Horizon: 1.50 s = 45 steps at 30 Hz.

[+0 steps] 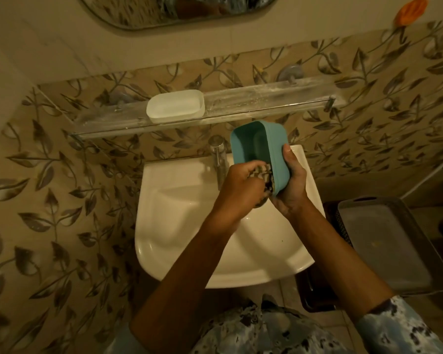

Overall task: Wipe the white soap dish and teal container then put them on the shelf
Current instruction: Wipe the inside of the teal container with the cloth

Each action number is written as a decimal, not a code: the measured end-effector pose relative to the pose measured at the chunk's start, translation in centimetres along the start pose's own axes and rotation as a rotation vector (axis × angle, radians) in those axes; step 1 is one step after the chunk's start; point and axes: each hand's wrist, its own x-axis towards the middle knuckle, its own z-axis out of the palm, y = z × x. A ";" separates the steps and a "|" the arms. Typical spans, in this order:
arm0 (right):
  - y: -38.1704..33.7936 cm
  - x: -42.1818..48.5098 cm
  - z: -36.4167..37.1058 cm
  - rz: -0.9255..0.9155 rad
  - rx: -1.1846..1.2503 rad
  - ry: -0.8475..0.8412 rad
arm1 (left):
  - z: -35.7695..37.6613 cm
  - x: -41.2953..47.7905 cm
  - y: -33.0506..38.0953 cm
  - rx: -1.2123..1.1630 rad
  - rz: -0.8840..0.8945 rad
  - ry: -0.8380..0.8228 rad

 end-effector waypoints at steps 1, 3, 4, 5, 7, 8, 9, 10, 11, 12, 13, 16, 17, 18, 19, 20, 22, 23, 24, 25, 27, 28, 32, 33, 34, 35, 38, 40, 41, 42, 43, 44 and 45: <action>-0.1 0.1 0.0 -0.002 -0.021 0.012 | -0.1 -0.1 -0.3 0.010 0.023 -0.008; -0.3 0.1 -0.2 0.005 -0.050 0.040 | 0.0 -0.2 -1.6 0.334 0.223 0.015; -0.4 0.0 -0.4 0.010 -0.056 0.049 | 0.0 -0.2 -2.6 0.558 0.333 0.036; -0.4 0.0 -0.6 0.022 -0.063 0.047 | -0.1 -0.2 -3.4 0.765 0.423 0.066; -0.3 -0.3 -1.0 0.059 -0.087 0.042 | -0.5 -0.1 -4.3 1.042 0.493 0.093; -0.3 -0.4 -1.0 0.080 -0.092 0.046 | -0.5 -0.1 -4.5 1.124 0.486 0.086; -0.4 -0.5 -0.9 0.098 -0.094 0.052 | -0.4 -0.3 -4.6 1.162 0.467 0.087; -0.5 -0.4 -0.7 0.108 -0.094 0.055 | 0.0 -0.4 -4.6 1.164 0.443 0.101; -0.5 -0.3 -0.6 0.112 -0.093 0.054 | 0.5 -0.6 -4.5 1.108 0.407 0.128; -0.6 -0.3 -0.4 0.112 -0.090 0.055 | 0.9 -0.9 -4.2 1.003 0.365 0.161; -0.7 -0.2 -0.3 0.110 -0.084 0.059 | 1.3 -1.0 -3.7 0.876 0.330 0.190; -0.8 0.1 -0.4 0.092 -0.093 0.026 | 2.0 -1.6 -1.8 0.535 0.231 0.175; -0.7 0.1 -0.4 0.082 -0.103 0.012 | 2.1 -1.8 -1.1 0.407 0.190 0.166; -0.7 0.2 -0.3 0.072 -0.116 0.007 | 2.0 -2.0 -0.5 0.265 0.137 0.160; -0.6 0.3 -0.3 0.061 -0.132 0.008 | 1.8 -2.0 -0.1 0.124 0.072 0.156; -0.4 0.3 -0.4 0.048 -0.155 0.011 | 1.5 -1.9 0.2 -0.007 -0.009 0.153; 0.1 0.5 -0.3 0.030 -0.208 0.023 | 0.6 -1.1 0.3 -0.252 -0.177 0.136; 0.3 0.5 -0.2 0.028 -0.232 0.029 | 0.2 -0.9 0.2 -0.309 -0.225 0.129; 0.5 0.5 -0.1 0.029 -0.248 0.028 | -0.1 -0.8 -0.2 -0.274 -0.215 0.134; 0.7 0.6 0.0 0.032 -0.255 0.022 | -0.4 -0.9 -0.6 -0.118 -0.131 0.137; 1.0 0.7 0.2 0.054 -0.225 0.007 | -0.8 -1.0 -2.1 0.454 0.141 0.076; 1.1 0.8 0.1 0.069 -0.203 0.000 | -1.2 -1.0 -2.9 0.751 0.236 0.065; 1.7 1.0 -0.3 0.115 -0.095 0.012 | -2.3 -0.6 -4.2 1.140 0.315 0.069; 2.1 1.0 -0.4 0.110 -0.079 0.023 | -2.3 -0.6 -4.3 1.092 0.323 0.083; 2.4 1.1 -0.5 0.097 -0.073 0.041 | -2.3 -0.5 -4.2 0.991 0.318 0.108; 2.7 1.1 -0.5 0.080 -0.073 0.061 | -2.2 -0.6 -4.0 0.856 0.290 0.129; 3.5 1.2 -0.9 0.007 -0.142 0.117 | -2.4 -0.5 -2.9 0.460 0.143 0.063; 3.5 1.2 -0.9 -0.077 -0.218 0.130 | -2.9 -0.5 -2.4 0.194 0.025 -0.009; 3.5 1.1 -0.7 -0.122 -0.257 0.122 | -3.1 -0.5 -2.2 0.092 -0.007 -0.040; 3.4 1.1 -0.5 -0.154 -0.297 0.111 | -3.3 -0.4 -2.1 0.052 0.009 -0.063; 3.3 0.9 -0.4 -0.170 -0.330 0.091 | -3.5 -0.4 -2.2 0.087 0.061 -0.069; 3.3 0.8 -0.3 -0.166 -0.339 0.058 | -3.5 -0.3 -2.4 0.180 0.122 -0.057; 3.2 0.6 -0.2 -0.150 -0.311 0.023 | -3.5 -0.2 -2.7 0.317 0.184 -0.016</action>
